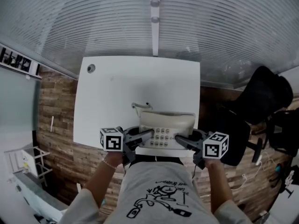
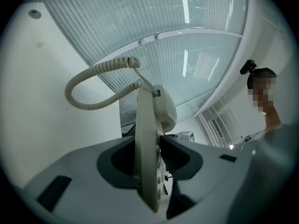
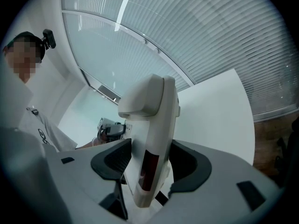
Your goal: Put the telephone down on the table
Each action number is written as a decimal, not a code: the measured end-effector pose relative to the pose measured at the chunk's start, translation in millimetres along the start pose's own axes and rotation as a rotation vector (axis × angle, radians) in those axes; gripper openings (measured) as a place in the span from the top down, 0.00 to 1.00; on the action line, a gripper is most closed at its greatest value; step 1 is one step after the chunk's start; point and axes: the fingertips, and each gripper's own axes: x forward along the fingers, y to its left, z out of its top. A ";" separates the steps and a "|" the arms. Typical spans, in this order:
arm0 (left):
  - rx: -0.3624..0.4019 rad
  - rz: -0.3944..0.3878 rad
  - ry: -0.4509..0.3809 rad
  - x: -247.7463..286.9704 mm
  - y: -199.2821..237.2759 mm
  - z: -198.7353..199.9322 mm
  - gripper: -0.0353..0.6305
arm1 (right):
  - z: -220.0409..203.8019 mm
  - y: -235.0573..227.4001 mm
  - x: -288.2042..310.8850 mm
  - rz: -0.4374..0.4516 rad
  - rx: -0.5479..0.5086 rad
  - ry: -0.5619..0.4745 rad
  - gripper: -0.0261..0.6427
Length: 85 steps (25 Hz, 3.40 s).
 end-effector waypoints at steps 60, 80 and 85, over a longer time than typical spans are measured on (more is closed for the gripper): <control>-0.220 0.102 0.079 30.9 160.1 -45.1 0.69 | -57.1 -123.5 75.5 -0.077 0.185 0.167 0.56; -0.186 0.170 0.098 29.4 175.3 -53.6 0.65 | -65.8 -126.5 83.8 -0.114 0.226 0.168 0.56; -0.158 0.198 0.103 28.1 178.9 -53.6 0.63 | -66.9 -127.0 84.4 -0.125 0.228 0.164 0.56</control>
